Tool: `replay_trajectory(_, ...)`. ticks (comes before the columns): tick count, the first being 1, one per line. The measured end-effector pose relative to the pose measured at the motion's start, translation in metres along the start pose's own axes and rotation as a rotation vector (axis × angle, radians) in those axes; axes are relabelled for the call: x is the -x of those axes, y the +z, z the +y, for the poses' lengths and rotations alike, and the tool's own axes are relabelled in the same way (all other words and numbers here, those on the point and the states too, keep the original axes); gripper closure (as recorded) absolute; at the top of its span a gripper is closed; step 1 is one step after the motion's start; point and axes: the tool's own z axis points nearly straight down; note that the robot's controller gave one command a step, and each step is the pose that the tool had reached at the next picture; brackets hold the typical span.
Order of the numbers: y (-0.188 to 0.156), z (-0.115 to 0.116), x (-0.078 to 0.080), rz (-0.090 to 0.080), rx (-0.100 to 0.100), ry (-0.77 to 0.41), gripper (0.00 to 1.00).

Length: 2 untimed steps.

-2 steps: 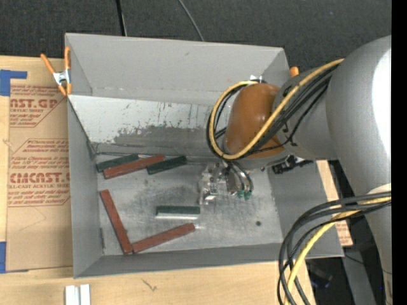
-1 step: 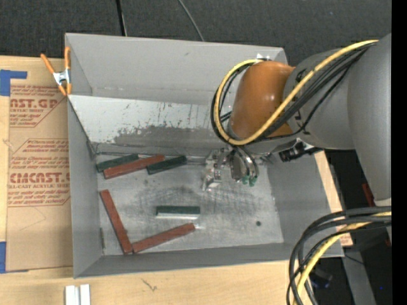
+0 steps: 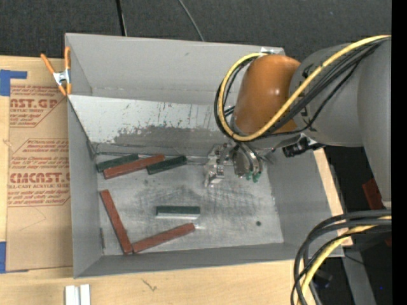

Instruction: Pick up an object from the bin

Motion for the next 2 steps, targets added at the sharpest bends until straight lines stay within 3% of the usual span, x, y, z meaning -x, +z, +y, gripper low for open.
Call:
replay_trajectory(1, -0.041, -0.007, 0.006, 0.0, -0.002, -0.182, 1.0)
replay_trajectory(2, 0.025, 0.055, -0.076, 0.008, -0.002, 0.194, 0.0)
